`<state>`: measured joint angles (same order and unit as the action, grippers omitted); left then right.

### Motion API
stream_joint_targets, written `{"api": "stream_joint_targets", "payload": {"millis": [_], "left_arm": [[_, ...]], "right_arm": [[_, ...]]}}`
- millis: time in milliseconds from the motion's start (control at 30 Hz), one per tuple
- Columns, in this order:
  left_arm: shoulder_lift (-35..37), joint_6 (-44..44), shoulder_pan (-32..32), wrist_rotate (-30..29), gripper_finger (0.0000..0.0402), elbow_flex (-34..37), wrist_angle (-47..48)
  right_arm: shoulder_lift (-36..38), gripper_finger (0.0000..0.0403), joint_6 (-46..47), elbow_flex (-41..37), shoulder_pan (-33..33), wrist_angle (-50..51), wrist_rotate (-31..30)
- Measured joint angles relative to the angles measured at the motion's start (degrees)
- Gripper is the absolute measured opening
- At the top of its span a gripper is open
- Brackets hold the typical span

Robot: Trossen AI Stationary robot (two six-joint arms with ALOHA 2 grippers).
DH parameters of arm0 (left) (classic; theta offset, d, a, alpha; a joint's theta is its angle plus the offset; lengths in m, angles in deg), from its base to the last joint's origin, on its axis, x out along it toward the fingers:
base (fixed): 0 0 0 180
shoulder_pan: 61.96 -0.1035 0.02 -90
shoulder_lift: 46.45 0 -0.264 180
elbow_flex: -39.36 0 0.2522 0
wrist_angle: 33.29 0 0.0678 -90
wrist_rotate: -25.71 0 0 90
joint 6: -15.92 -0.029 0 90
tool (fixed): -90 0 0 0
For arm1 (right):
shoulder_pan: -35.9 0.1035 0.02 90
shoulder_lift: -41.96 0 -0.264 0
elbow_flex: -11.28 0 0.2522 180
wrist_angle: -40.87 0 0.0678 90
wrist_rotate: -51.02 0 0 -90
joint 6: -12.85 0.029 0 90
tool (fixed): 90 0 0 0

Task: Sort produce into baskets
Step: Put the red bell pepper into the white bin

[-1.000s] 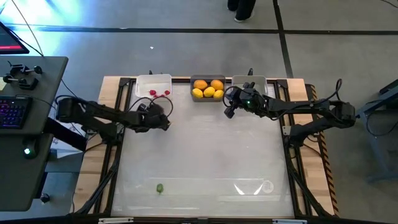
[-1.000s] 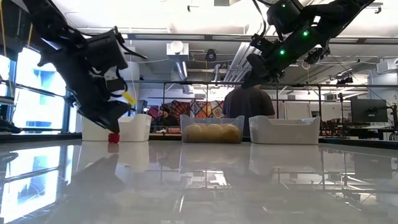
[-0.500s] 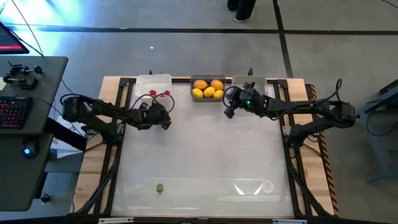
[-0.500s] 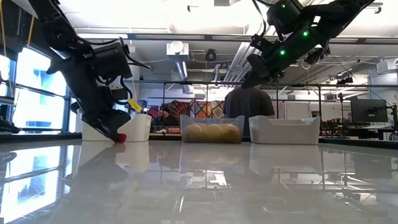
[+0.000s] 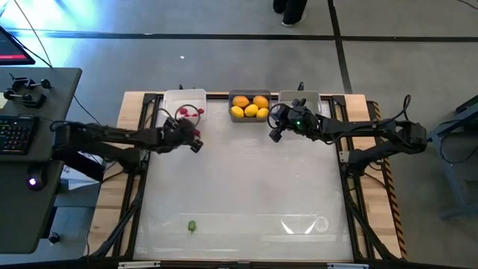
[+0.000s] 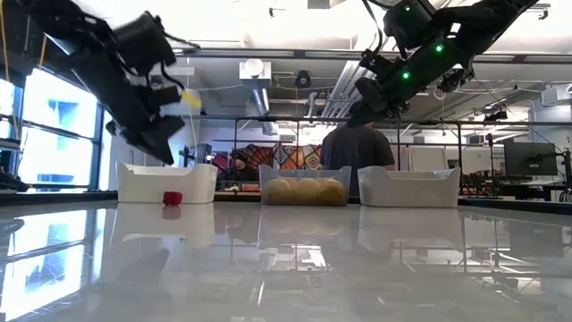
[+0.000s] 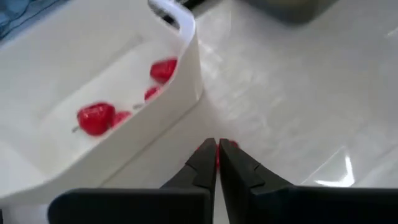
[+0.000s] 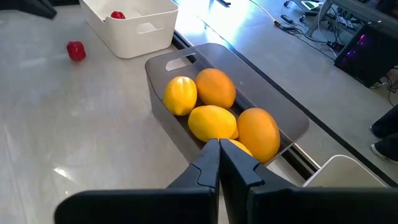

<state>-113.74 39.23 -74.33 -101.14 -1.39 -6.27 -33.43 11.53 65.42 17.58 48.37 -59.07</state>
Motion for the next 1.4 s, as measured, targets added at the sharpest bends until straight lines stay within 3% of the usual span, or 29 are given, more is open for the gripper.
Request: {"api": "stream_joint_targets", "payload": {"millis": [200,400,600,733,867,1167,1400], "left_arm": [[5.13,-12.75,-2.23,8.22,0.001,-0.02,1.68],[2.31,-23.83,-5.01,17.18,0.0078,-0.02,0.76],[-1.79,-29.99,-5.34,17.41,0.0158,-0.02,-1.24],[-5.35,-33.22,-5.35,15.87,0.0185,-0.02,-3.3],[-8.7,-37.85,-5.56,11.48,0.019,-0.02,-7.25],[-15.27,-39.6,-8.04,11.93,0.0186,-2.96,-4.67],[-15.86,-38.32,-6.91,11.9,0.0117,-5.29,0.78]], "right_arm": [[0.0,0.0,0.0,0.0,0.0,-0.03,0.05],[0.0,0.0,0.42,0.0,0.0,-0.1,1.06],[0.0,0.0,0.41,0.0,0.0,-0.09,1.13],[0.0,0.0,0.28,0.0,0.0,-0.07,1.16],[0.0,0.0,0.27,0.0,0.0,-0.04,1.21],[0.0,0.0,0.26,0.0,0.0,-0.02,1.26],[0.0,0.0,0.24,0.0,0.0,-0.02,1.23]]}}
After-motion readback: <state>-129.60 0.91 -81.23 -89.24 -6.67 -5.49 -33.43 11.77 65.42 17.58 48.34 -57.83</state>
